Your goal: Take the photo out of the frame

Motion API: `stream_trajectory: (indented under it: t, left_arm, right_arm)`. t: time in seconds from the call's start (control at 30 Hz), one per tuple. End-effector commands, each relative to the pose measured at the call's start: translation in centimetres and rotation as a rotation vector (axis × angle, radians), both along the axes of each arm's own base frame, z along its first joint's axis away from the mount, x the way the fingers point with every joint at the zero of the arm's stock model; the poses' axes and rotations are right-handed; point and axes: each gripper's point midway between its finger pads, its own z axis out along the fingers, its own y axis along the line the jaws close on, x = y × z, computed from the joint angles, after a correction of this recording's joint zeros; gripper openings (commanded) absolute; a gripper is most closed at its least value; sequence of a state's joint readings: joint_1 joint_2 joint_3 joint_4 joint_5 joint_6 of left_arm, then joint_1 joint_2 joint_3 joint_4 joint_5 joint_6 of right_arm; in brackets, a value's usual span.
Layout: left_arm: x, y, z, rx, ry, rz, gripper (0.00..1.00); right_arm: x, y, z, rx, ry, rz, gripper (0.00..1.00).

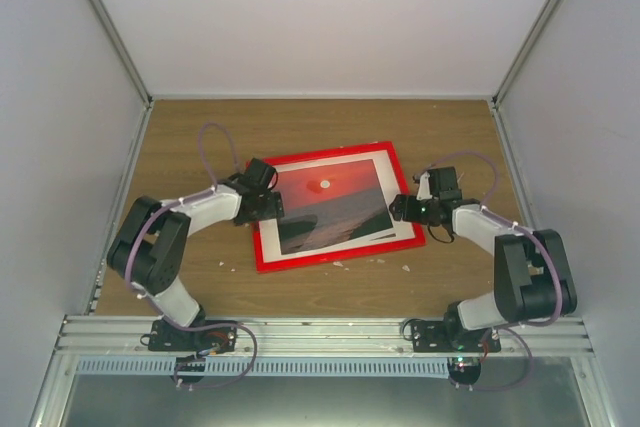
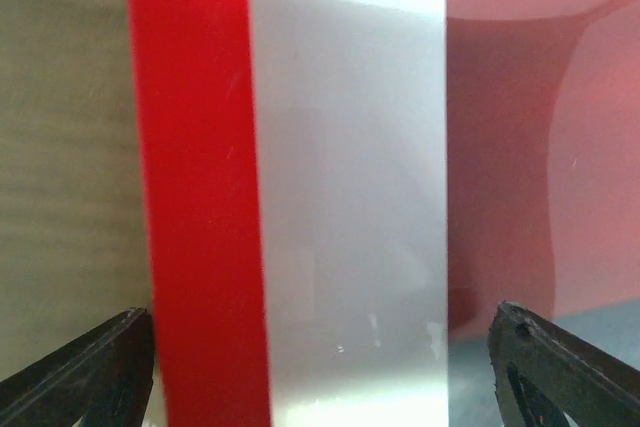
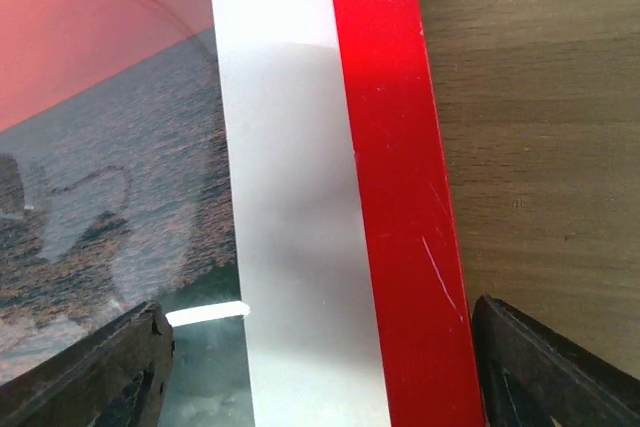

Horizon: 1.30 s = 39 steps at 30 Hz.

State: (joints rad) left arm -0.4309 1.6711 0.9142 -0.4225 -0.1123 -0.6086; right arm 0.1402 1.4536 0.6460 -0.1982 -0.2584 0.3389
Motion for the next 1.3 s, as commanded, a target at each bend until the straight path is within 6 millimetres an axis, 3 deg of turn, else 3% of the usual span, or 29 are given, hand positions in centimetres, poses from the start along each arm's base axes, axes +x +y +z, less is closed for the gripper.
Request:
stream_trajectory:
  t: [0.0, 0.23, 0.67, 0.97, 1.27]
  left_arm:
    - [-2.8, 0.8, -0.3, -0.005, 0.044, 0.017, 0.91]
    - [-4.9, 2.1, -0.9, 0.011, 0.068, 0.028, 0.84]
    - [-4.6, -0.1, -0.8, -0.067, 0.071, -0.02, 0.3]
    - [-4.2, -2.7, 0.7, -0.11, 0.048, -0.053, 0.18]
    - [-4.5, -2.8, 2.6, -0.154, 0.008, -0.03, 0.15]
  right_arm:
    - [-0.6, 0.2, 0.5, -0.015, -0.003, -0.003, 0.83]
    - [-0.9, 0.2, 0.5, -0.025, -0.017, 0.003, 0.84]
    - [-0.6, 0.2, 2.0, -0.026, -0.056, 0.008, 0.84]
    - [-0.3, -0.4, 4.5, -0.059, -0.117, -0.005, 0.85]
    - [-0.2, -0.4, 7.2, -0.062, -0.184, 0.007, 0.86]
